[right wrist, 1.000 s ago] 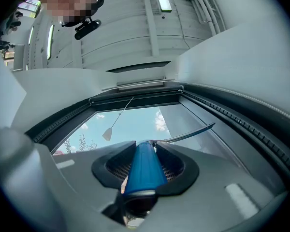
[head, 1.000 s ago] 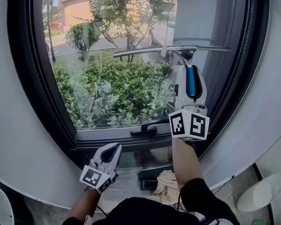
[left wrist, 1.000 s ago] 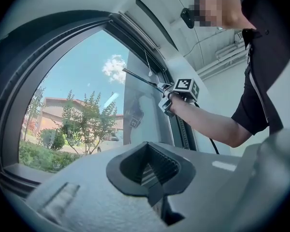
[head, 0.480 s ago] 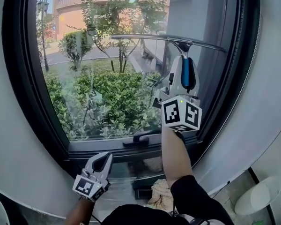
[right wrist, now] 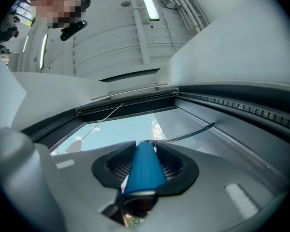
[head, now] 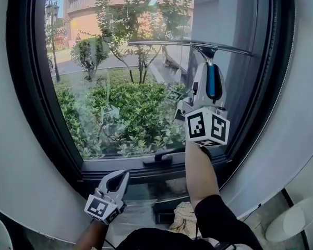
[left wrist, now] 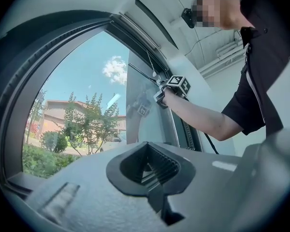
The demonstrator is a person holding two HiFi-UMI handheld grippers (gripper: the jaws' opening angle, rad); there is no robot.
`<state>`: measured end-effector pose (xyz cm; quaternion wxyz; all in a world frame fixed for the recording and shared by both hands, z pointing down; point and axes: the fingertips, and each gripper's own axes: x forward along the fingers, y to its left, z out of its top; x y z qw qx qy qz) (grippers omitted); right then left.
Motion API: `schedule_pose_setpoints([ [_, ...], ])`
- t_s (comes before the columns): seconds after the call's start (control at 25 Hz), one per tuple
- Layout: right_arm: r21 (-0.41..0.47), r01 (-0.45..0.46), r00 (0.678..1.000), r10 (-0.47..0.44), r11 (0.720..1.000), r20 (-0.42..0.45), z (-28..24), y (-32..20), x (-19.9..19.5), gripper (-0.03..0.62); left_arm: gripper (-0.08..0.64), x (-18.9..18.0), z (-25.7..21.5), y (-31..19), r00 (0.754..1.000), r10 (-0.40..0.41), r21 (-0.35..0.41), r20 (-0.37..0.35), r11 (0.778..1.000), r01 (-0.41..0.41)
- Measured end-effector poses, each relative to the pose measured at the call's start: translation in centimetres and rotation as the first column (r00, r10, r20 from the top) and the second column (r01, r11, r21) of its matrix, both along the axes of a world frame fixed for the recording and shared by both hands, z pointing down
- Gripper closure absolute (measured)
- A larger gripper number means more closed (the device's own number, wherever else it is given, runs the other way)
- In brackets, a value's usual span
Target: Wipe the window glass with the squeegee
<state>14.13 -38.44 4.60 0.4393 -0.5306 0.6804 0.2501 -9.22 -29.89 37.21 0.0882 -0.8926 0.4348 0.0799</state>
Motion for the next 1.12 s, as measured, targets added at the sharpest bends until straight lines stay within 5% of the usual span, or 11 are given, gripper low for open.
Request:
schedule_pose_setpoints([
  [1.12, -0.053, -0.017, 1.000, 0.016, 0.998, -0.025, 3.3, 0.3, 0.4, 0.460, 0.558, 1.5, 0.6, 0.5, 0.999, 0.007, -0.011, -0.032, 1.000, -0.007],
])
